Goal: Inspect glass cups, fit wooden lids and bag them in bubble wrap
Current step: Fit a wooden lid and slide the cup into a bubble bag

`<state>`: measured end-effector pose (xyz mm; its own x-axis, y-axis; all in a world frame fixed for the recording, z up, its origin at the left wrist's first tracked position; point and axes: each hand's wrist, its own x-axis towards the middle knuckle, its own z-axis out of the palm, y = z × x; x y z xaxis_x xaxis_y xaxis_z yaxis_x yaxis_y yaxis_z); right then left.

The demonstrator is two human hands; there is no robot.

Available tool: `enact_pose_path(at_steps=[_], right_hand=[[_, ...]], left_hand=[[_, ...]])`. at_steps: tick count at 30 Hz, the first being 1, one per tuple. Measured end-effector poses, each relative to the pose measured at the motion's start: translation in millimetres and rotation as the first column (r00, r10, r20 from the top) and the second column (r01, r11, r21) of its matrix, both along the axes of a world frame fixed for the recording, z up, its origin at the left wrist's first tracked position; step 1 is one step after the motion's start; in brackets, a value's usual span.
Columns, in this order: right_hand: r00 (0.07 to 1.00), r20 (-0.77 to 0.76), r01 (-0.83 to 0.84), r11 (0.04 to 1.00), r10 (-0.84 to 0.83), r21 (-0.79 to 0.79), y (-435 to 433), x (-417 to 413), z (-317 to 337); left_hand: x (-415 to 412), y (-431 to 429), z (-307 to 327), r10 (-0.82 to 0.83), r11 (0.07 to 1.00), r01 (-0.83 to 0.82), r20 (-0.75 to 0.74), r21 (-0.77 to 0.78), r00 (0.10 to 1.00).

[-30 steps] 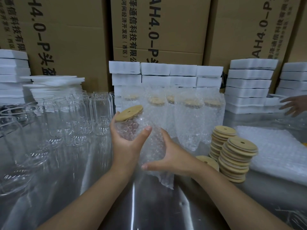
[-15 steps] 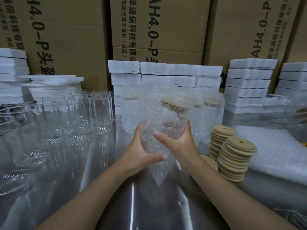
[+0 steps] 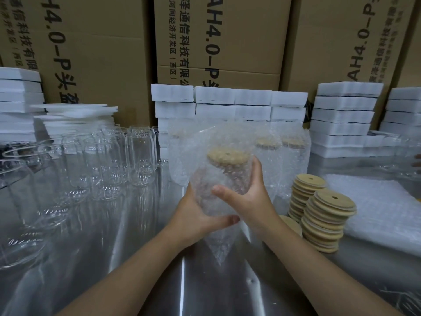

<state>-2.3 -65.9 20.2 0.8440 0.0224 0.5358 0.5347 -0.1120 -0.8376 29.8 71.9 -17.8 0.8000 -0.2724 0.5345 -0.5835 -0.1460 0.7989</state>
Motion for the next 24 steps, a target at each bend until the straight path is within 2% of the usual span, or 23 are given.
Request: enact_pose_path(at_steps=[3,5,7,9,11,15,19,24], right_hand=[[0.998,-0.043,-0.05,0.988,0.044,-0.148,8,-5,-6],[0.996,-0.057,-0.073,0.978,0.063,-0.197,13,-6,-10],[1.0,-0.022,0.009,0.98,-0.014,-0.196,18,-3,-12],[0.987,0.038,0.161,0.977,-0.157,-0.138,19,2,-12],[0.952,0.158,0.281,0.952,-0.261,-0.123,14,5,-8],[0.874,0.328,0.422,0.896,-0.359,-0.142,-8,15,3],[0.789,0.349,0.579,0.803,-0.506,-0.143,-24,37,5],[0.778,0.311,0.614,0.766,-0.546,-0.192,-28,51,-3]], left_hand=[[-2,-1,1,0.019,0.996,-0.019,0.005,-0.088,1.0],[-2,0,4,0.09,0.985,-0.089,0.002,-0.147,0.996],[-1,0,9,0.08,0.985,-0.068,0.074,-0.159,0.994],[-2,-1,12,0.051,0.994,-0.036,0.143,-0.105,0.988],[-1,-2,11,0.025,0.998,-0.015,0.152,-0.065,0.988],[-7,1,3,0.144,0.981,-0.146,0.031,0.125,0.989],[-1,4,-2,0.2,0.933,-0.2,0.031,0.299,0.979],[5,5,-6,0.208,0.91,-0.201,0.02,0.363,0.978]])
